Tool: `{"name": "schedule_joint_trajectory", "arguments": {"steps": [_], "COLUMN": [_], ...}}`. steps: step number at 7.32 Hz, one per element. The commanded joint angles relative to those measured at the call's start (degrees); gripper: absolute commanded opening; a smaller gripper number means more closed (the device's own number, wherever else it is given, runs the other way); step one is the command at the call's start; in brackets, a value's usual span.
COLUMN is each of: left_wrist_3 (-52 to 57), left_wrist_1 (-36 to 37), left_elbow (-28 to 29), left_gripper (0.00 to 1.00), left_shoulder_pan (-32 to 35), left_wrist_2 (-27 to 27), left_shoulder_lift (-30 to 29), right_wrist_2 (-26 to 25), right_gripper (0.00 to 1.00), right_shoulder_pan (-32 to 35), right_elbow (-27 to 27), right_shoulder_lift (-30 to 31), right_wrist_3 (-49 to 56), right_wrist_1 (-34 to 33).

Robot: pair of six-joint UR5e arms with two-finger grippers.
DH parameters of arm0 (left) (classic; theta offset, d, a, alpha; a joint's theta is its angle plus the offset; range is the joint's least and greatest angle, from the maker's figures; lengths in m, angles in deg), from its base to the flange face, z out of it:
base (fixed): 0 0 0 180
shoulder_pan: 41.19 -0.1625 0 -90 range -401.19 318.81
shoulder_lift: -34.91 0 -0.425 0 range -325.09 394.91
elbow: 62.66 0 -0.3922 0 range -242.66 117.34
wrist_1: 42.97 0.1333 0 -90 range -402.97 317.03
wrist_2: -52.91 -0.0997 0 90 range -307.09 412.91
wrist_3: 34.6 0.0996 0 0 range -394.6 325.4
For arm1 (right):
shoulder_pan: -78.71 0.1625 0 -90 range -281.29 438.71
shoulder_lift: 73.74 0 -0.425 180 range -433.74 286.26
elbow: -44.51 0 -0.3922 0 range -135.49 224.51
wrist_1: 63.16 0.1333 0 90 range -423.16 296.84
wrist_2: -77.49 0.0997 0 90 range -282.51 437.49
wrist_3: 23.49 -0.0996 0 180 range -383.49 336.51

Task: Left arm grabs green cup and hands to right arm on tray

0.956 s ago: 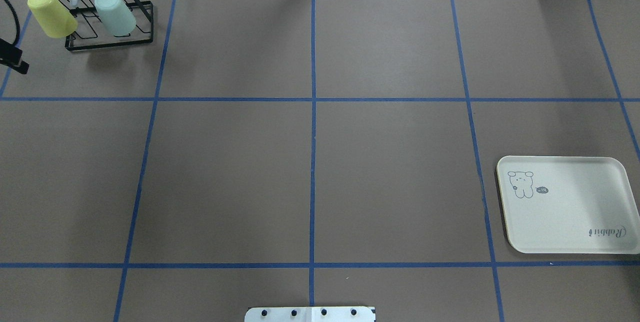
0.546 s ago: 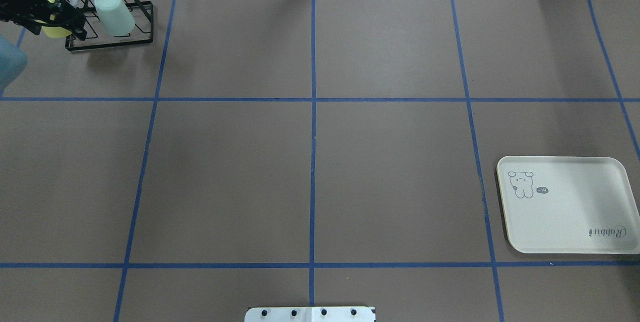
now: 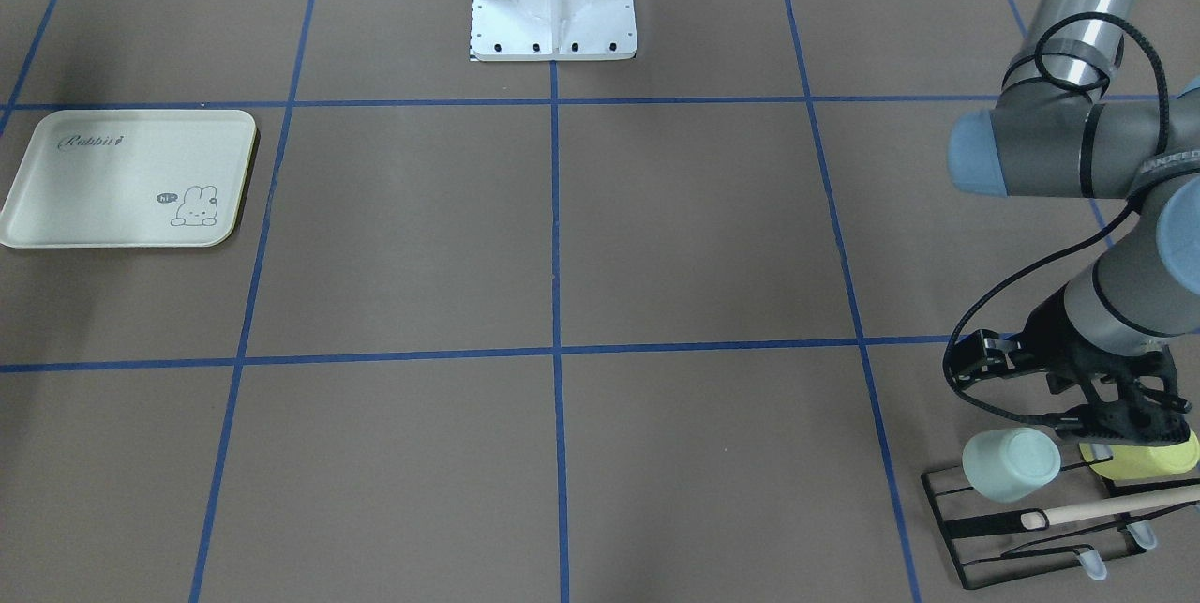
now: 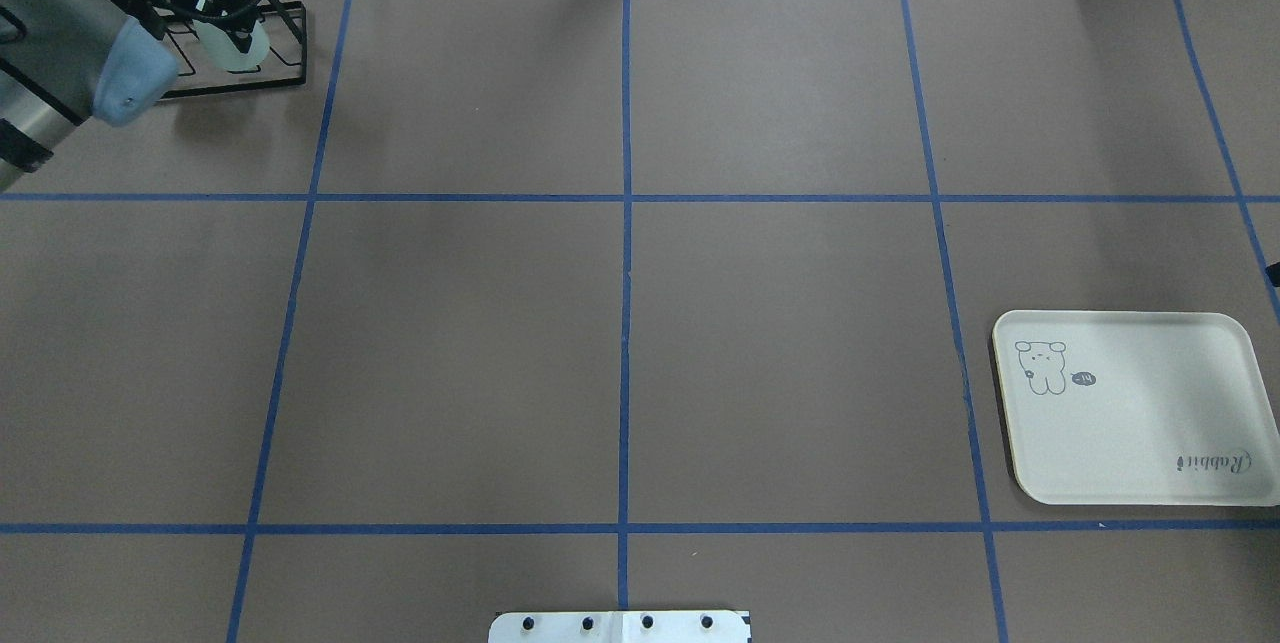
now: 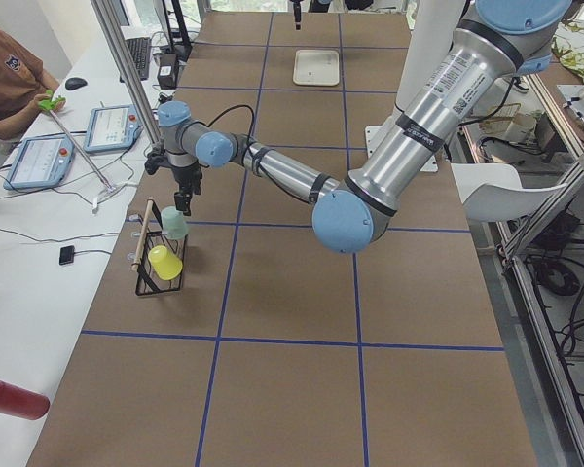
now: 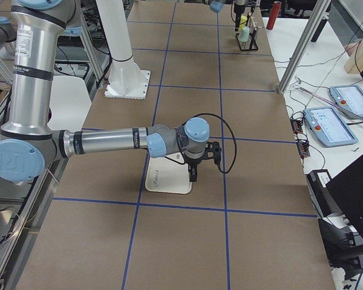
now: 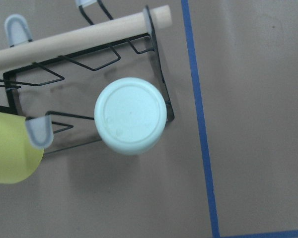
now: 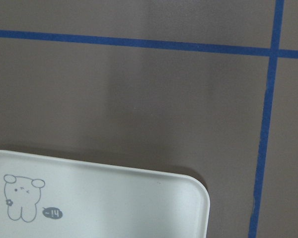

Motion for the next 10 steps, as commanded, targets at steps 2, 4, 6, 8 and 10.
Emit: {"name": "schedule_joint_trajectory", "arguments": {"steps": [2, 4, 6, 8, 10], "left_wrist_3": [0.09, 0.00, -0.18, -0.18, -0.18], "left_wrist_1": [-4.36, -7.51, -7.71, -7.79, -7.97], "left_elbow": [8.84, 11.83, 13.76, 14.65, 15.26], "left_gripper": [1.00, 1.00, 0.99, 0.94, 0.87], "left_shoulder_pan": [-0.06, -0.06, -0.06, -0.06, -0.06], "left_wrist_2": [-3.19, -3.28, -3.46, -4.42, -4.42], "left_shoulder_lift": [-3.96, -4.58, -5.80, -6.51, -6.78], "right_wrist_2": [0.16, -0.01, -0.01, -0.01, -0.01], "right_gripper": [1.00, 1.00, 1.00, 1.00, 1.00], "right_shoulder_pan": [-0.11, -0.11, -0.11, -0.11, -0.11], "right_elbow": [-0.01, -0.01, 0.08, 0.17, 0.17], "right_shoulder_lift": [0.00, 0.00, -0.09, -0.09, -0.09], "right_wrist_3": [0.02, 0.02, 0.02, 0.11, 0.02], "right_wrist_1": [0.24, 0.24, 0.24, 0.24, 0.24]}}
